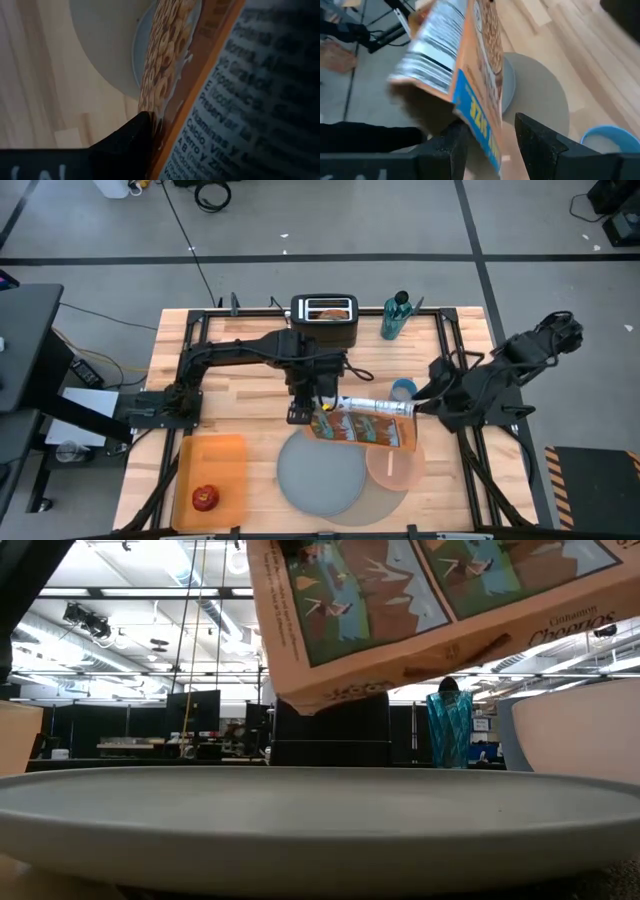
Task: Arrange a breakfast setting
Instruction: Pour the cereal into the light orange bowl on the table mat
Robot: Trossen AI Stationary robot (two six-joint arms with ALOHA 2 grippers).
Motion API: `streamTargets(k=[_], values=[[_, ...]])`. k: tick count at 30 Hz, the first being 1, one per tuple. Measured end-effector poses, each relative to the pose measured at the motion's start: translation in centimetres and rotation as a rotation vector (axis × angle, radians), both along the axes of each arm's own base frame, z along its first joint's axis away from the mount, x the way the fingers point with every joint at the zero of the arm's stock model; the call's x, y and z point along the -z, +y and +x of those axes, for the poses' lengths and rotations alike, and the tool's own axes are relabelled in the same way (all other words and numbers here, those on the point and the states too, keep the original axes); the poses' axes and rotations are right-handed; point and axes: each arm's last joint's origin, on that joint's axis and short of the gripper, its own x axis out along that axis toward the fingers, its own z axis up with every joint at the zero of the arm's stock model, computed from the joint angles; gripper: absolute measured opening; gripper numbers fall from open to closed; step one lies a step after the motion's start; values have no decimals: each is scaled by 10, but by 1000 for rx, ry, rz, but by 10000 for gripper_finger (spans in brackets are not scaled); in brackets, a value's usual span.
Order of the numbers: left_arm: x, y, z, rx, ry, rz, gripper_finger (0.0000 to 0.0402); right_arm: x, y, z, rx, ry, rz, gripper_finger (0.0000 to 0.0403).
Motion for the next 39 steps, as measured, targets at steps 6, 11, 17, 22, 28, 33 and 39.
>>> streamTargets(k=[6,11,17,22,28,33,39], values=[[0,1,0,2,3,-35,173,-29,-7,-12,-18,-29,48,165],[-1,6,0,-32,10,-97,173,-45,-11,-19,-37,-73,53,165],[-9,6,-1,-53,-11,-116,173,-63,-13,-20,-30,-198,37,165],[-8,7,-1,-53,-13,-84,173,-73,-11,-15,-29,-248,-25,165],[-8,8,-1,-56,-16,-53,173,-64,-5,-5,-51,-168,-85,166],[-8,10,-1,-57,-18,-48,173,-58,-5,-9,-62,-84,-39,177],[-9,10,-2,-51,-23,-41,173,-43,4,-10,-108,24,10,190]])
